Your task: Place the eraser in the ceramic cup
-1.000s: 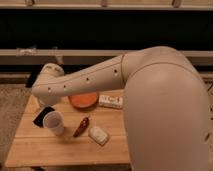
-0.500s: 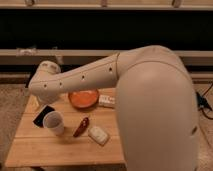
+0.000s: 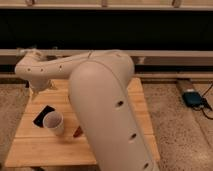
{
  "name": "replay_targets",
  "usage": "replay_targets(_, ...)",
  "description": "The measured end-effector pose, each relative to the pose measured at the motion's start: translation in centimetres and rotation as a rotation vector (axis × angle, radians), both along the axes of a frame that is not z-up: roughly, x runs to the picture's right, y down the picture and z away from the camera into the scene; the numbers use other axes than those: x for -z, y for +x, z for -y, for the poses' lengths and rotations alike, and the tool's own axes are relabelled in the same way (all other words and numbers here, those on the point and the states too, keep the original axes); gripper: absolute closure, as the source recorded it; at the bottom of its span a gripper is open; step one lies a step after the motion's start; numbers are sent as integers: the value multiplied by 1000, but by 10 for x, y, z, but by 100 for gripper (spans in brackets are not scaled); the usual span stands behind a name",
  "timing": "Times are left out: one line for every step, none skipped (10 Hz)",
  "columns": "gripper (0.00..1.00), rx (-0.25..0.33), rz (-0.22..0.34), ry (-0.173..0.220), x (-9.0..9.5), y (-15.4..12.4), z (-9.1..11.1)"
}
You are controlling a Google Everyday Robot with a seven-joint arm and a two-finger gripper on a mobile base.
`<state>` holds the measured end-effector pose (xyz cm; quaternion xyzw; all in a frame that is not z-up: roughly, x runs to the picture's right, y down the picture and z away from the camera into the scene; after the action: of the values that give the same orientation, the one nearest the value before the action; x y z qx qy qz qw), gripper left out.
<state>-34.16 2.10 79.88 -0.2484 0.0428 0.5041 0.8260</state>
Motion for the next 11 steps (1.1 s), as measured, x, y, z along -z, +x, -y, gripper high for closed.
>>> replay_targets(20,-1,-20,-14,-12,-4,-5)
replay_targets(20,-8,-54,-36,-27,-10,-17)
replay_targets(20,-13,-85,-60,-36,-14,-32)
replay_targets(20,-15,-106,-77,-39,-17,-42)
replay_targets(20,-12,-121,-88,-39,-18,-49)
replay_targets(20,-5,-141,-105,-37,-19,-59)
replay_targets(20,-3,-144,-121,-37,-25,-69)
replay_targets(20,-1,-147,-138,-39,-28,-76)
replay_targets(20,-1,-161,-159,-44,-27,-87)
replay_targets(20,-1,-173,-178,-48,-26,-98)
replay_targets(20,-16,-155,-197,-50,-30,-109)
